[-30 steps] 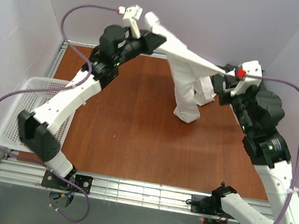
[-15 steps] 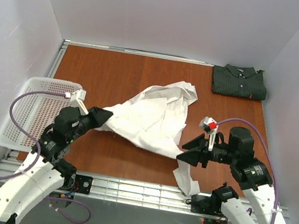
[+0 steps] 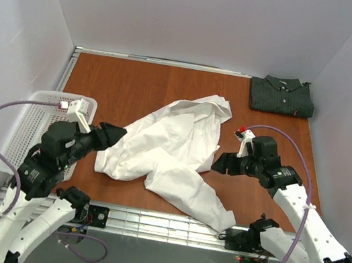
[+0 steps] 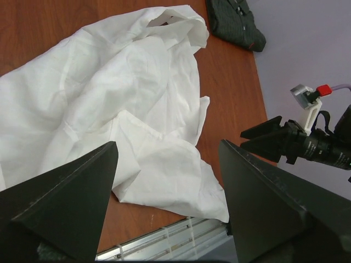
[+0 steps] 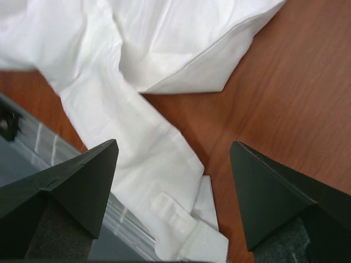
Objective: Fold and stack the long sleeve shirts
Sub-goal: Flatten the shirt out
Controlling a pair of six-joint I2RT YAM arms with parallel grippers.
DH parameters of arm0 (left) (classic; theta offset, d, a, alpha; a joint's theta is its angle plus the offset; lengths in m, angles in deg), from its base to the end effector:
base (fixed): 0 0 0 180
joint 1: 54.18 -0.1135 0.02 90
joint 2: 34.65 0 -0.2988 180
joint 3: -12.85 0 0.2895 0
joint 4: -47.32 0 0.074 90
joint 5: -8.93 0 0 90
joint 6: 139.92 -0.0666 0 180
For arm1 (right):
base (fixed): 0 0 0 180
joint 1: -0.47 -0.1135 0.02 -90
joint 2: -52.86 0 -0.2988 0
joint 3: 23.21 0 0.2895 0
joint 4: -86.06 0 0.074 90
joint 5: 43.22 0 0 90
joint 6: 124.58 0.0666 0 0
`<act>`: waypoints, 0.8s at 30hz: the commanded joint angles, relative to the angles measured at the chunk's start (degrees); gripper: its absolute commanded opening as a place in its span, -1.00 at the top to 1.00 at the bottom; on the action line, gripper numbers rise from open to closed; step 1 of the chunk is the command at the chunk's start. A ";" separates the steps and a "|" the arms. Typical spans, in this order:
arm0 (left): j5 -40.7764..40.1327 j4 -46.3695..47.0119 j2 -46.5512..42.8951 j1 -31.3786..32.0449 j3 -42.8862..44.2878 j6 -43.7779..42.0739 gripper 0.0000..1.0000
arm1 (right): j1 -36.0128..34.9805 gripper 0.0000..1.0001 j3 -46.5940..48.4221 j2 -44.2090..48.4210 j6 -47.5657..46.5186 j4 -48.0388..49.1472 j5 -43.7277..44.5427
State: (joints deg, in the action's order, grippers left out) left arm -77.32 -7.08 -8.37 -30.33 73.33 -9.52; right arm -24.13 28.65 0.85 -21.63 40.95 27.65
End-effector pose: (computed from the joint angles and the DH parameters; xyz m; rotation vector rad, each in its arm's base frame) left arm 0.1110 -0.0539 0.3600 -0.2437 1.9944 -0.8009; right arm 0.1927 0.1122 0.2510 -0.4115 2.3841 0.7048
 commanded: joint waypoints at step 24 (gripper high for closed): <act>-11.14 24.68 44.12 -0.74 -4.21 -2.43 -0.33 | 2.01 0.59 -4.65 -29.03 25.46 37.98 20.72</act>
State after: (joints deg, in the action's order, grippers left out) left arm -87.70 14.32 35.72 -30.55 66.94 -12.14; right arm -23.45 23.54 -28.15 4.38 76.32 47.36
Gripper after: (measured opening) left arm 0.665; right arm 0.321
